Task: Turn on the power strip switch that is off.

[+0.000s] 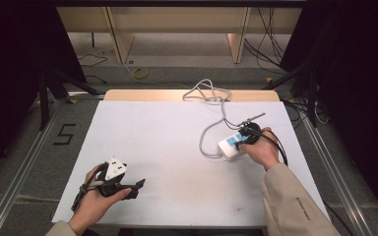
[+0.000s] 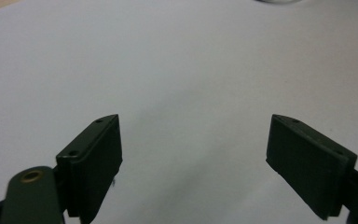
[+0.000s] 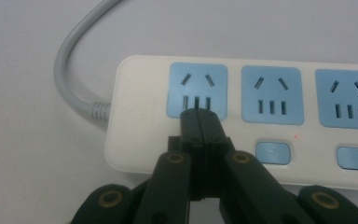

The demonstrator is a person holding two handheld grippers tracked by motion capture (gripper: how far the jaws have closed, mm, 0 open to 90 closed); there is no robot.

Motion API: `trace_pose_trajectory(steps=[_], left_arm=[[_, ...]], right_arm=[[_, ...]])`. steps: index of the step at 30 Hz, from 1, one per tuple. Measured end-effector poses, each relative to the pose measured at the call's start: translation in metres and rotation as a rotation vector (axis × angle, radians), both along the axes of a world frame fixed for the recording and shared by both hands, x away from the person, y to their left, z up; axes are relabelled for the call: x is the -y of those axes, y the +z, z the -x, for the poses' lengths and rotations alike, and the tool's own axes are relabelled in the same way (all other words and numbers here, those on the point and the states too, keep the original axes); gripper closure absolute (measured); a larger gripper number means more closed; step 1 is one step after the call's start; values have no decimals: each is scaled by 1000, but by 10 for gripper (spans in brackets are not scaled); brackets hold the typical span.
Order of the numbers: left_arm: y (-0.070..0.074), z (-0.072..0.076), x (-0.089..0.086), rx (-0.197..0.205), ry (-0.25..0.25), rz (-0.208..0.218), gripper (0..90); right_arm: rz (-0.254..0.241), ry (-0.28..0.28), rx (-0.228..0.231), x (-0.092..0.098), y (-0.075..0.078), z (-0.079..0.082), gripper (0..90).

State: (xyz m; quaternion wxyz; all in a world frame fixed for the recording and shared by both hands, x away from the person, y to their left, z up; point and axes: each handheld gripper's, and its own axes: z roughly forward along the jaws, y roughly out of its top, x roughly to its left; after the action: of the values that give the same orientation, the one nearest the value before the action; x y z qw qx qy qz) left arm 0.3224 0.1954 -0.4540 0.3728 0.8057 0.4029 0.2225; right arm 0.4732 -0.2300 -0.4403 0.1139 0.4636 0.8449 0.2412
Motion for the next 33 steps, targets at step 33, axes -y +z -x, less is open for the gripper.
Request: trace_pose_trajectory(steps=[33], left_arm=[[0,0,0,-1,1,-1,180]], right_arm=[[-69,9,88,4,12,18,799]])
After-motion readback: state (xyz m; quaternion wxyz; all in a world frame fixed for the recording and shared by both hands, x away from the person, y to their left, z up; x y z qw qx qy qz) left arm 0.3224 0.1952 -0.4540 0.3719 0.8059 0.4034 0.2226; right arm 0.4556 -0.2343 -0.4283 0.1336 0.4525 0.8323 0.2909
